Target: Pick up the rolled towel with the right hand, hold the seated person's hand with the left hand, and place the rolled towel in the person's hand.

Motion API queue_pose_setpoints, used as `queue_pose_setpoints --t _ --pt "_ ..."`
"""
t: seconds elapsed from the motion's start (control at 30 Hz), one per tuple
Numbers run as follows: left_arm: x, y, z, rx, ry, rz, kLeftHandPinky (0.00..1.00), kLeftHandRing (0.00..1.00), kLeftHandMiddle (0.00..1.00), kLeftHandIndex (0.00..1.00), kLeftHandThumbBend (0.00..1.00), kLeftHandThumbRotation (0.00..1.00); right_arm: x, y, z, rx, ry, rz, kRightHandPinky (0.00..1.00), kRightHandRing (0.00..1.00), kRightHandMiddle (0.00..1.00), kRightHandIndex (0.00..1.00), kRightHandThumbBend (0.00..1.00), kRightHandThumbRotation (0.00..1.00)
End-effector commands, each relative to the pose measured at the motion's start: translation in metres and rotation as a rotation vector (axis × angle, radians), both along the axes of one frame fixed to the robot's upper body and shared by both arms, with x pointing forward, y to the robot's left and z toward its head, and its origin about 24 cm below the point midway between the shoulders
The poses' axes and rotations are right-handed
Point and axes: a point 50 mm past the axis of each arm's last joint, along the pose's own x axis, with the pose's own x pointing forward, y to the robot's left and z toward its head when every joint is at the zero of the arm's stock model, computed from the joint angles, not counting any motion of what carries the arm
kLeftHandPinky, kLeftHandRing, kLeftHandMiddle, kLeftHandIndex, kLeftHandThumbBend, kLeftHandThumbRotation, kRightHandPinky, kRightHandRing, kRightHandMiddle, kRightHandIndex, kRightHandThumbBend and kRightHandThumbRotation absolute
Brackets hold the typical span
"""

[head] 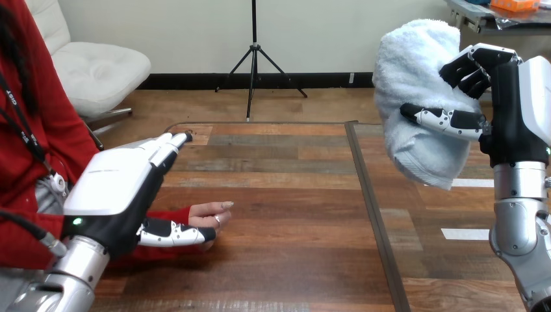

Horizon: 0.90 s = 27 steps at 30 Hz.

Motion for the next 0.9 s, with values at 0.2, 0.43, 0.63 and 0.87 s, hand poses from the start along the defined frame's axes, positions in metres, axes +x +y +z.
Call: queue_pose_setpoints --t 0.2,0.43,0.63,0.87 --pt "0.02 -0.007 0.014 0.078 -0.012 -0.029 0.89 0.95 0.96 0.94 1.0 0.47 0.006 -0.001 0.029 0.019 -0.103 -0.005 0.28 0.33 0.37 0.36 0.83 0.0" --pt "0.025 -0.009 0.013 0.112 0.019 -0.034 0.9 0.95 0.96 0.94 1.0 0.47 0.006 -0.001 0.029 0.025 -0.1 0.003 0.28 0.34 0.37 0.36 0.83 0.0" --pt "0.029 -0.009 0.011 0.14 0.041 -0.033 0.9 0.94 0.96 0.93 1.0 0.48 0.007 -0.001 0.03 0.023 -0.099 0.002 0.29 0.34 0.37 0.36 0.83 0.0" --pt "0.034 -0.01 0.008 0.177 0.082 -0.032 0.89 0.95 0.97 0.94 1.0 0.5 0.007 -0.001 0.03 0.023 -0.099 0.005 0.29 0.34 0.37 0.36 0.83 0.0"
